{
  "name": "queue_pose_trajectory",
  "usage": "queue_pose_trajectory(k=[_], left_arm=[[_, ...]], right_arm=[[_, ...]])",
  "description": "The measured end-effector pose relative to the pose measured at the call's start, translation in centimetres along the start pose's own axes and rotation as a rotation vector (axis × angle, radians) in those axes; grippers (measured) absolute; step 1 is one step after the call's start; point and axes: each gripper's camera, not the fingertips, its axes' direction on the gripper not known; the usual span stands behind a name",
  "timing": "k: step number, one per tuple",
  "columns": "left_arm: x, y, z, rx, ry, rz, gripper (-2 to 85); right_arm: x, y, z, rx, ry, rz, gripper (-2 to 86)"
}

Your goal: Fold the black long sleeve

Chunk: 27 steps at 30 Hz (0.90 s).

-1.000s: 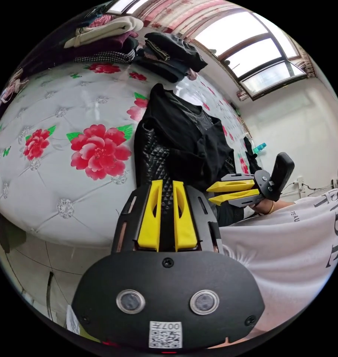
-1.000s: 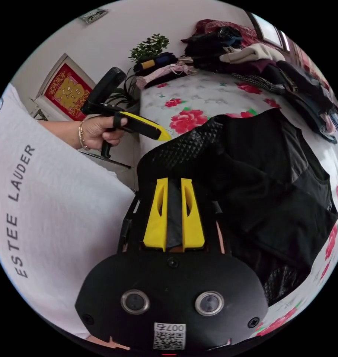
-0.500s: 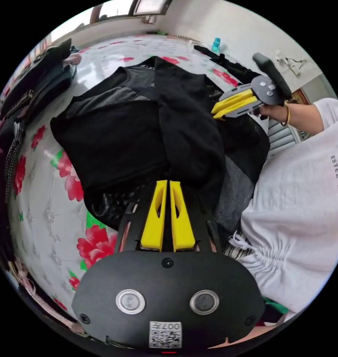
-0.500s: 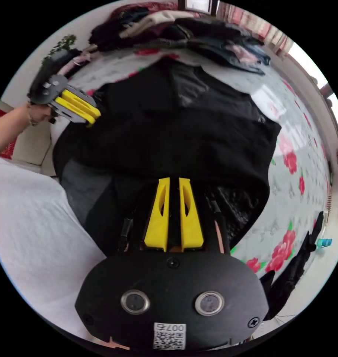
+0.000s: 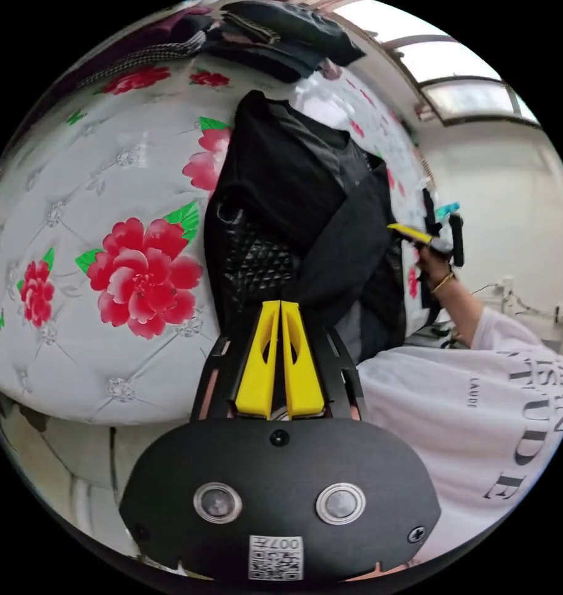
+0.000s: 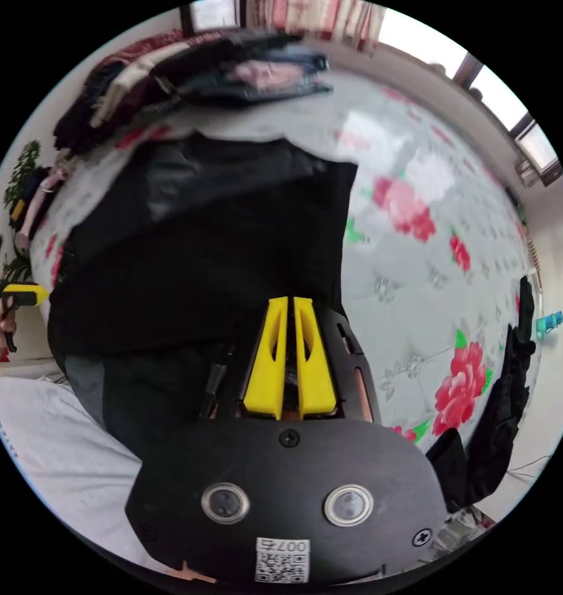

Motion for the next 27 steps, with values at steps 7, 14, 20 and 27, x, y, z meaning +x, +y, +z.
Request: queue_pose_trajectory(k=[7,14,20,27], left_arm=[[1.6,-1.7,3.2,-0.050,-0.120,0.111,-0.7],[-0.6,3.6,0.5,0.115,0.023,0.010,8.4],[-3.7,11.0,-0.2,0.161,0.076,-0.049,9.1],[-4.0,16.2,4.0,0.095,0.044,-0.046,12.6]], right_arm=[[0.1,-1.7,-0.1,-0.079,0.047,0.055,0.2],[4.4,8.5,-7.3,0.168,-0.105,0.263,3.0],[6.8,22.8,-8.2,0.069,-0.159,0.455,5.2],[8.8,29.5,-4.8,-0.118,-0.269,0.493,6.8]])
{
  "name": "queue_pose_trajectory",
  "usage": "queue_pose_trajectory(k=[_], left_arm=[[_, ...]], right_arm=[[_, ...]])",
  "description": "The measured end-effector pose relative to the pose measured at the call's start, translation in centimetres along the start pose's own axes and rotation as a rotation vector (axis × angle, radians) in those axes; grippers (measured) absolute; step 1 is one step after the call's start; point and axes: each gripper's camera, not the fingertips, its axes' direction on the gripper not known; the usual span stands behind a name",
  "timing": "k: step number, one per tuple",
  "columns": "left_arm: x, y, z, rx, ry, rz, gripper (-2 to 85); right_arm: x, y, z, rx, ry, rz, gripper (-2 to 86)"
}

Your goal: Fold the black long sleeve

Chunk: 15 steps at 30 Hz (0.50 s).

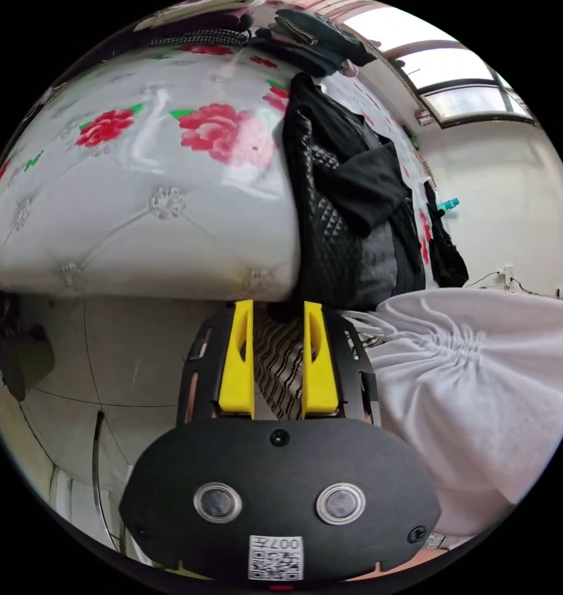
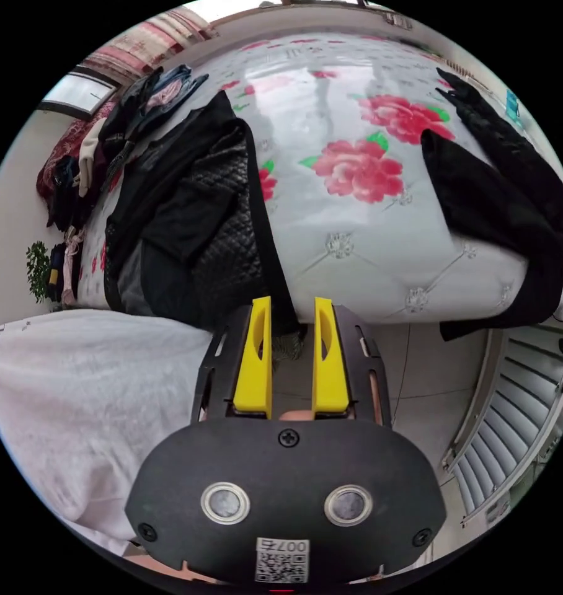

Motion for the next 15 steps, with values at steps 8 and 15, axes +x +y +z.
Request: queue_pose_trajectory(k=[8,15], left_arm=[[3.0,-0.9,7.3,-0.153,-0.050,0.081,15.5],[4.5,-4.0,9.3,-0.254,-0.179,0.080,5.3]], right_arm=[[2.5,-4.7,3.5,-0.282,-0.085,-0.161,6.4],[4.1,-6.2,3.3,-0.371,-0.040,-0.318,3.7]])
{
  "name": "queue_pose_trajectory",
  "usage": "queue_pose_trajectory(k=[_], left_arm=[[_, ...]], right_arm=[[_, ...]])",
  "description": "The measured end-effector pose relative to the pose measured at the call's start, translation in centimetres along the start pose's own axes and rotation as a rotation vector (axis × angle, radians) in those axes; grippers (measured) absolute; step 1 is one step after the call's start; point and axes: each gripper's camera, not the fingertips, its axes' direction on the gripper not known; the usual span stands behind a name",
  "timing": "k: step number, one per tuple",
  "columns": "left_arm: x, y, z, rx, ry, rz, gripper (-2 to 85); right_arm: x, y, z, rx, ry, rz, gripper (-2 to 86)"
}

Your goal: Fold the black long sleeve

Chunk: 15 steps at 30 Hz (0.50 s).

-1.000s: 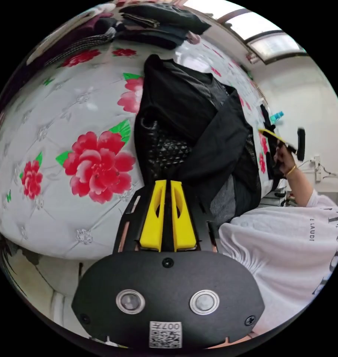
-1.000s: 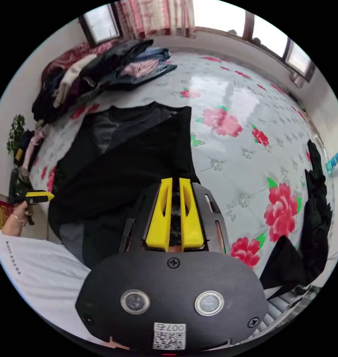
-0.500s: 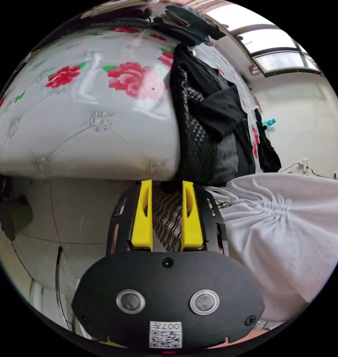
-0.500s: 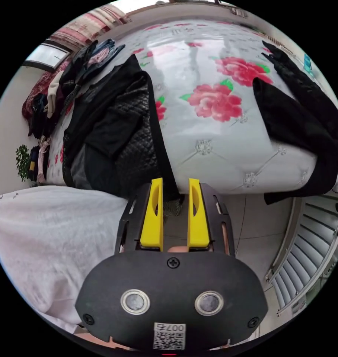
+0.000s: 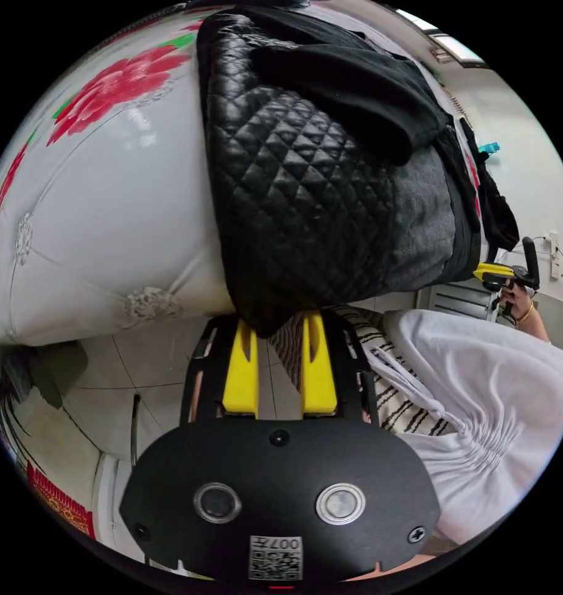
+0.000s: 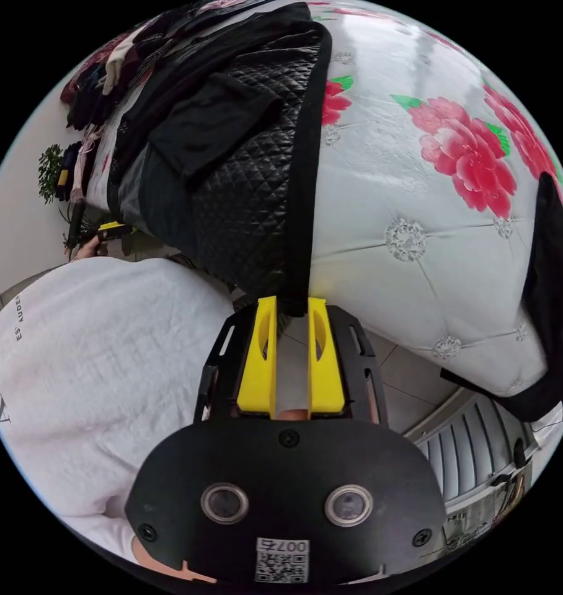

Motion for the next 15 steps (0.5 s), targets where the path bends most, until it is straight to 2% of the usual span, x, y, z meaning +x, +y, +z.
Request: queue_pose_trajectory(k=[3,11,15], left_arm=[[-0.4,1.4,-0.8,0.054,0.075,0.025,1.2],[-4.1,5.4,-6.4,0.159,0.289,0.084,-0.1],[-6.2,5.6,-9.4,0.129,0.487,0.143,-0.2]], right_arm=[[1.4,0.6,-0.3,0.007,-0.079,-0.029,2.6],[4.3,3.3,-2.3,0.094,-0.242,-0.120,0.7],[7.5,5.6,-5.7,0.222,-0.444,-0.137,0.4]])
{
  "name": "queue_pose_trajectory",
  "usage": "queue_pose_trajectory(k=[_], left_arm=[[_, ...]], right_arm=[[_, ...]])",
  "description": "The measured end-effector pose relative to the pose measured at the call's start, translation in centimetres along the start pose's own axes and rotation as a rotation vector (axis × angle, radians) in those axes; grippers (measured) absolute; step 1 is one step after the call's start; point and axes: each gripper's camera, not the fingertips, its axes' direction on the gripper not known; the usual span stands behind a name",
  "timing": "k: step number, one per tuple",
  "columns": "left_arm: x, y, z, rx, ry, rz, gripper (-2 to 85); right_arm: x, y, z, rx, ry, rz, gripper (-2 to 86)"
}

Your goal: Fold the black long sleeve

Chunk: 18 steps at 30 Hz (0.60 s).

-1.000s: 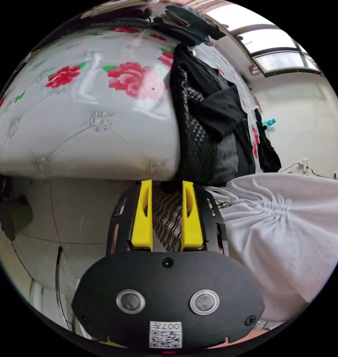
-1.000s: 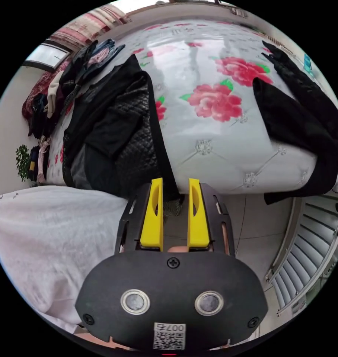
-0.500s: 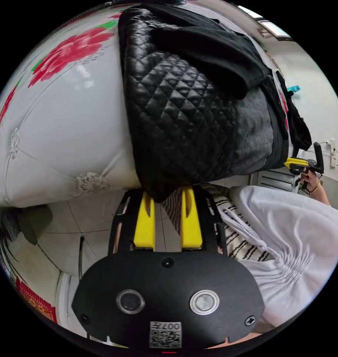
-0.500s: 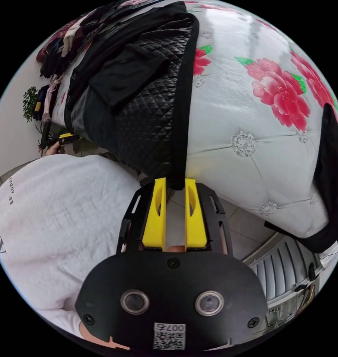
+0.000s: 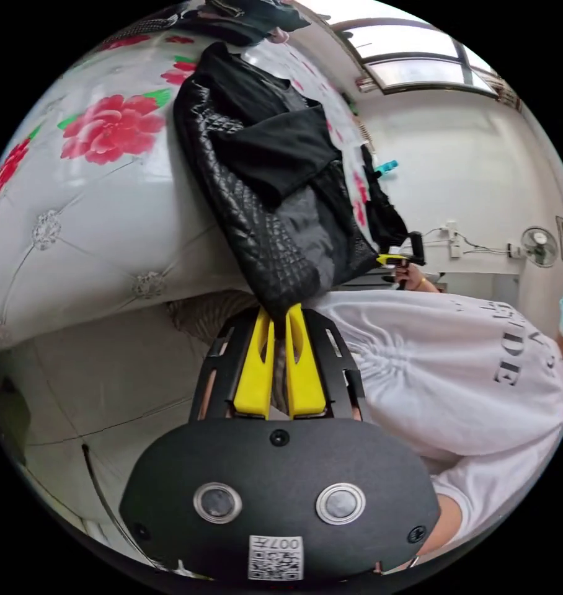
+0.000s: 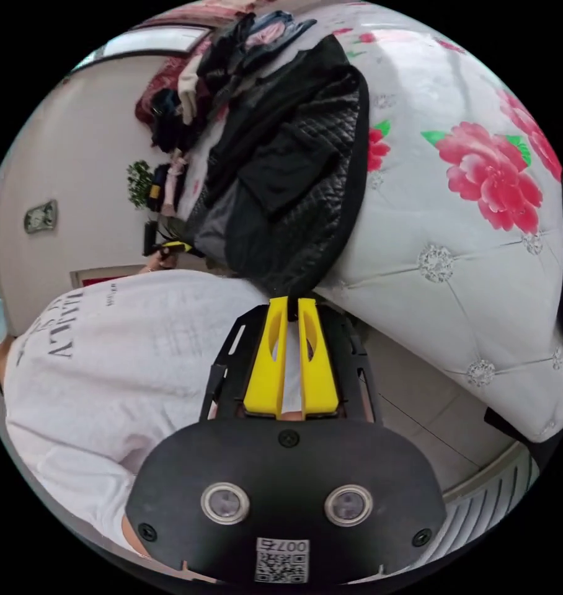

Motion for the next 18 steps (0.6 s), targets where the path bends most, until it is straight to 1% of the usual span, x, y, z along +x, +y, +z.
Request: queue_pose_trajectory(k=[1,3,4,6,9,15,18], left_arm=[[-0.1,-0.2,-0.4,-0.003,0.027,0.004,-0.2],[-0.9,-1.3,-2.1,-0.002,0.174,-0.014,-0.2],[-1.1,-1.6,-2.7,0.013,0.207,-0.014,-0.2],[-1.2,-3.2,-5.1,0.091,0.321,0.020,-0.2],[-2.2,-5.5,-8.0,0.195,0.417,0.014,-0.2],[-6.6,-11.8,-12.1,0.358,0.537,-0.130,0.0],[-8.3,-16.2,-13.6,0.415,0.564,-0.195,0.5]], right_arm=[[0.3,0.3,-1.6,0.062,-0.061,-0.003,0.4],[0.9,0.5,-4.1,0.160,-0.146,0.004,0.3],[1.2,0.5,-5.7,0.221,-0.196,0.009,0.3],[1.4,0.1,-7.8,0.300,-0.260,0.005,0.2],[1.5,-1.6,-10.7,0.400,-0.323,0.003,0.1],[2.6,-9.0,-14.7,0.564,-0.460,0.079,0.1],[2.6,-14.9,-16.0,0.596,-0.450,0.116,0.3]])
